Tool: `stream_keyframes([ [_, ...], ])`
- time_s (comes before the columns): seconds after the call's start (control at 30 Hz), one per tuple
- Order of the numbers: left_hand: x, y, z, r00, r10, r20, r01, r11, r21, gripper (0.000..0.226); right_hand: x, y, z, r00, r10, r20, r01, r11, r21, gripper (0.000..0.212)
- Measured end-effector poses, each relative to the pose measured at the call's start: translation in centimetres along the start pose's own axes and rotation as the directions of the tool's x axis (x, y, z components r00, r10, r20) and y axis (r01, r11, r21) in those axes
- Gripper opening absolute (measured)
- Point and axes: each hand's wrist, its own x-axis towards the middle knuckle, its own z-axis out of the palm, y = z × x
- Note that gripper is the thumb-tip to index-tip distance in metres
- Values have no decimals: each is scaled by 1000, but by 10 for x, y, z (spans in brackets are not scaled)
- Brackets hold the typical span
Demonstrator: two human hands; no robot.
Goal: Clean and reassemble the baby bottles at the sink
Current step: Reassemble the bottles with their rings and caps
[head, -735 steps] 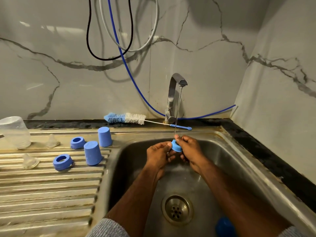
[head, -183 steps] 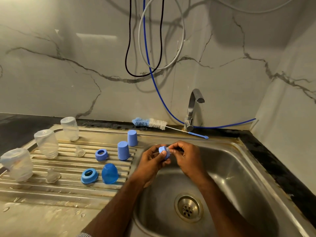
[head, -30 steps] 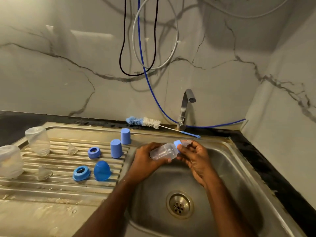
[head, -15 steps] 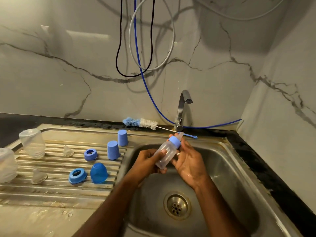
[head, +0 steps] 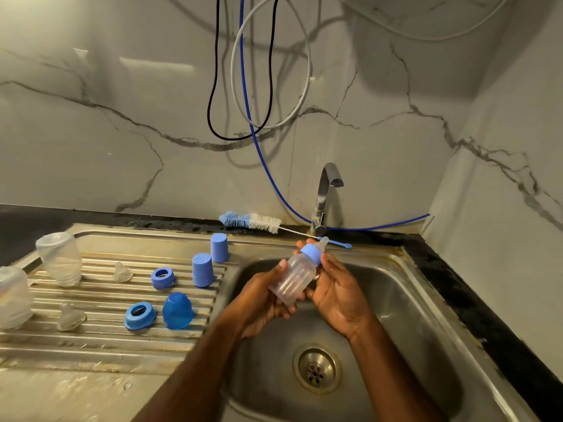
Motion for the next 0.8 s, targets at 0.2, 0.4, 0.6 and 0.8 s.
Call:
stream_keyframes([
  [0.2, 4, -5, 0, 979, 196, -53, -181, 961, 208, 36, 7, 5, 3, 980, -180, -91, 172, 982, -83, 35],
  [0.4, 9, -7, -5, 834, 545, -88, -315, 601, 735, 44, 16, 12, 10, 962, -243, -123, 232, 968, -91, 36],
  [0.6, 2, -17, -6, 838, 488, -242, -274, 762, 587, 26, 20, 26, 13, 971, -202, -130, 168, 959, -229, 35],
  [0.8, -16, -16, -16, 762, 410, -501, -222, 893, 392, 25, 40, 35, 19, 976, -189, -107, 106, 846, -523, 24],
])
